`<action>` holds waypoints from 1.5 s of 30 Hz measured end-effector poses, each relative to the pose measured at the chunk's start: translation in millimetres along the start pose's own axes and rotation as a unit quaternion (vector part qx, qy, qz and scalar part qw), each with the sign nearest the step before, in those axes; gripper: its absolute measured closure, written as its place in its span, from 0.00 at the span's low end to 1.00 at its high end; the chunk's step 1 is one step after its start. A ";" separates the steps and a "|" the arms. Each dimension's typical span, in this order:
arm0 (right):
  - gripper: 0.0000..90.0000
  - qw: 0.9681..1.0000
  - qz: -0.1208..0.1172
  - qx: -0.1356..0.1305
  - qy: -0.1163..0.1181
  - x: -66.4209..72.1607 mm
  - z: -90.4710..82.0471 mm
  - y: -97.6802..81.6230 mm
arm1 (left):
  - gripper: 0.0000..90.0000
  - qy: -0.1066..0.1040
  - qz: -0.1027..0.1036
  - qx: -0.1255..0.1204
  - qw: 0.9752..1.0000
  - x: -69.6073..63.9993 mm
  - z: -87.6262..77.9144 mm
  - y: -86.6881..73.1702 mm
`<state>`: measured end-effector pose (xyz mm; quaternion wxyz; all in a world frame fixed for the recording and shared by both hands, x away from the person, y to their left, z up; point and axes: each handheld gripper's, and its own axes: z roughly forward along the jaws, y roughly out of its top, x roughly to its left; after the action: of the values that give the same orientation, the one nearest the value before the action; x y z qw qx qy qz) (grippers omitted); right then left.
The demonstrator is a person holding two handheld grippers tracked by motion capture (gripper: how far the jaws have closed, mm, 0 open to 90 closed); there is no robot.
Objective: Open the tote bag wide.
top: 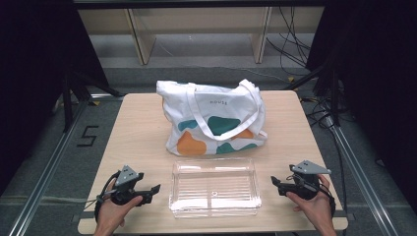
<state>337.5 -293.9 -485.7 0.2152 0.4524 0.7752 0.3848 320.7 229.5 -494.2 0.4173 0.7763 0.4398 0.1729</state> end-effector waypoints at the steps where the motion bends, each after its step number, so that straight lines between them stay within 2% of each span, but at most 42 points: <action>1: 0.20 1.000 -0.002 -0.002 0.003 -0.5 0.0 0.4 | 0.23 0.002 0.001 0.002 1.000 0.1 0.0 0.2; 3: 0.20 1.000 -0.004 -0.005 0.001 -0.5 -0.9 1.0 | 0.23 0.000 0.002 0.002 1.000 -0.2 1.0 -0.2; 4: 0.20 1.000 -0.013 -0.014 -0.005 -1.7 -1.6 1.4 | 0.23 0.000 0.002 0.002 1.000 -0.2 1.0 -0.2; 5: 0.21 1.000 -0.011 -0.015 -0.004 -1.4 -2.0 1.8 | 0.23 0.002 0.011 0.004 1.000 0.1 0.6 0.2; 8: 0.21 1.000 -0.014 -0.015 -0.012 -1.6 -2.5 3.1 | 0.23 0.003 0.004 0.003 1.000 -0.3 0.8 0.2; 9: 0.22 1.000 -0.015 -0.016 -0.012 -1.6 -2.7 3.5 | 0.23 0.000 0.011 0.003 1.000 0.3 1.6 0.0; 10: 0.23 1.000 -0.011 -0.014 -0.003 -1.3 -2.1 3.7 | 0.23 0.000 0.005 0.007 1.000 0.0 1.6 -0.3; 11: 0.24 1.000 -0.014 -0.016 -0.002 -1.5 -2.4 4.1 | 0.23 0.000 0.011 0.006 1.000 0.4 1.5 0.2; 13: 0.24 1.000 -0.011 -0.014 0.002 -1.1 -2.7 5.8 | 0.23 -0.001 0.008 0.002 1.000 -0.6 2.0 0.2; 15: 0.24 1.000 -0.009 -0.015 -0.001 -0.8 -2.7 6.7 | 0.23 0.001 0.012 0.001 1.000 -0.6 1.9 0.2; 16: 0.24 1.000 -0.015 -0.024 -0.008 -1.5 -2.6 9.9 | 0.22 0.000 0.011 0.003 1.000 -0.8 1.8 0.3; 17: 0.23 1.000 -0.012 -0.018 -0.003 -1.3 -2.5 12.2 | 0.22 0.001 0.024 0.013 1.000 1.1 0.3 0.8; 18: 0.23 1.000 -0.012 -0.018 -0.003 -1.3 -2.5 12.2 | 0.22 0.001 0.024 0.013 1.000 1.1 0.3 0.8; 19: 0.23 0.999 -0.024 -0.027 -0.010 -2.0 -1.5 17.3 | 0.22 -0.002 0.022 0.012 1.000 1.0 1.0 0.9; 20: 0.24 0.999 -0.020 -0.025 -0.011 -0.4 -1.2 19.8 | 0.22 -0.002 0.022 0.012 1.000 1.0 1.0 0.9; 21: 0.24 0.999 -0.030 -0.027 -0.012 -0.9 -1.2 22.6 | 0.22 0.003 0.022 0.014 1.000 1.0 1.5 1.4; 23: 0.24 0.999 -0.034 -0.026 -0.009 0.7 -0.1 26.2 | 0.22 -0.001 0.026 0.019 0.999 1.4 0.6 1.7; 25: 0.25 0.999 -0.032 -0.022 -0.015 2.6 -1.0 27.3 | 0.22 0.000 0.022 0.014 1.000 0.8 1.2 1.5; 26: 0.25 0.999 -0.041 -0.029 -0.016 1.2 -0.1 28.8 | 0.22 0.000 0.030 0.022 0.999 2.1 0.0 1.8; 27: 0.25 0.999 -0.039 -0.029 -0.014 1.0 0.3 31.5 | 0.22 -0.001 0.022 0.017 1.000 2.2 0.5 1.9; 30: 0.26 0.999 -0.035 -0.026 -0.009 1.6 1.2 34.6 | 0.22 0.001 0.020 0.018 1.000 1.8 0.0 2.0; 32: 0.28 0.999 -0.040 -0.033 -0.011 1.0 2.6 37.7 | 0.22 -0.003 0.018 0.012 1.000 1.8 1.0 1.7; 33: 0.28 0.999 -0.034 -0.026 -0.004 1.7 4.4 40.8 | 0.22 -0.004 0.016 0.012 1.000 1.5 1.2 1.7; 34: 0.28 0.998 -0.045 -0.030 -0.014 0.5 4.1 42.8 | 0.22 -0.004 0.008 0.010 1.000 0.0 2.2 1.3; 35: 0.28 0.999 -0.038 -0.031 -0.011 1.4 4.8 44.5 | 0.22 -0.003 0.018 0.015 1.000 0.7 1.0 2.0; 36: 0.28 0.999 -0.038 -0.031 -0.011 1.4 4.8 44.5 | 0.22 -0.003 0.018 0.015 1.000 0.7 1.0 2.0; 37: 0.29 0.998 -0.045 -0.033 -0.013 -0.2 4.3 49.7 | 0.22 -0.004 0.009 0.004 1.000 -1.1 2.2 1.8; 38: 0.29 0.998 -0.045 -0.033 -0.013 -0.2 4.3 49.7 | 0.21 -0.004 0.009 0.004 1.000 -1.1 2.2 1.8; 39: 0.29 0.998 -0.044 -0.044 -0.017 -1.0 4.6 55.7 | 0.21 -0.004 0.015 0.011 1.000 -0.4 1.3 1.5; 40: 0.29 0.998 -0.044 -0.044 -0.017 -1.0 4.6 55.7 | 0.21 -0.004 0.024 0.009 1.000 0.2 1.4 1.9; 41: 0.30 0.998 -0.047 -0.038 -0.012 -1.5 3.9 63.6 | 0.21 -0.003 0.021 0.008 1.000 -0.3 1.6 1.9; 42: 0.30 0.998 -0.050 -0.047 -0.016 -2.0 4.8 67.1 | 0.21 -0.003 0.023 0.008 1.000 -0.2 1.5 1.8; 43: 0.30 0.998 -0.047 -0.043 -0.010 -1.9 4.2 71.8 | 0.21 -0.004 0.031 0.018 0.999 0.8 0.2 2.3; 44: 0.30 0.998 -0.047 -0.043 -0.010 -1.9 4.2 71.8 | 0.21 -0.004 0.031 0.018 0.999 0.8 0.2 2.3; 45: 0.31 0.997 -0.049 -0.052 -0.014 -0.8 3.8 80.1 | 0.21 -0.003 0.025 0.013 1.000 0.2 1.2 1.9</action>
<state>383.3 -269.5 -424.6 0.2674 0.4075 0.7722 0.4075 322.5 228.6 -493.5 0.4044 0.7929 0.4209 0.1751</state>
